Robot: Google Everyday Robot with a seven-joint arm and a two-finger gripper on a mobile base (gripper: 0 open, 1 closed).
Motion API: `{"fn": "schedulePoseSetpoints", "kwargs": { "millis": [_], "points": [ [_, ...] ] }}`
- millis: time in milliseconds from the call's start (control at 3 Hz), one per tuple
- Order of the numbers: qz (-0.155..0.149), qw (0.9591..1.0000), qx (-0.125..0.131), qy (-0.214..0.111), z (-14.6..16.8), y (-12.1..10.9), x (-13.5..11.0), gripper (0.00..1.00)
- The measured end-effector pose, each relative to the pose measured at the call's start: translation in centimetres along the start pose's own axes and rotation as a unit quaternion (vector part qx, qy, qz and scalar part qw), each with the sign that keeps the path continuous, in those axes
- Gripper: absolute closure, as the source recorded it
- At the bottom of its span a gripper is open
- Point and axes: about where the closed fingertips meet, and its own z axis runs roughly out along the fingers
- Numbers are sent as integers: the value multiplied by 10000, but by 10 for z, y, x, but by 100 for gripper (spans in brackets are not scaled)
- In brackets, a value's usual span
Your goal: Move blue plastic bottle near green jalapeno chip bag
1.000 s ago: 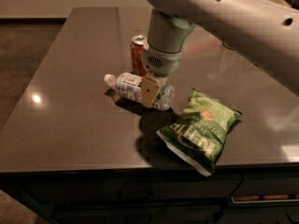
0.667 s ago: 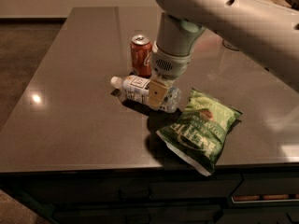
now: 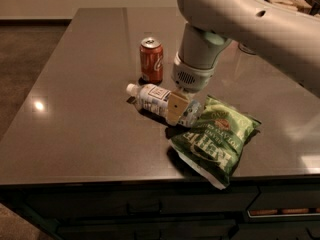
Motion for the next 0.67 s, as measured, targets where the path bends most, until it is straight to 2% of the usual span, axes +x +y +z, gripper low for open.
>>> {"fn": "schedulePoseSetpoints", "kwargs": {
  "millis": [333,667],
  "points": [
    [-11,10000,0,-2,0,0,-1,0],
    [-11,10000,0,-2,0,0,-1,0]
  ]
}}
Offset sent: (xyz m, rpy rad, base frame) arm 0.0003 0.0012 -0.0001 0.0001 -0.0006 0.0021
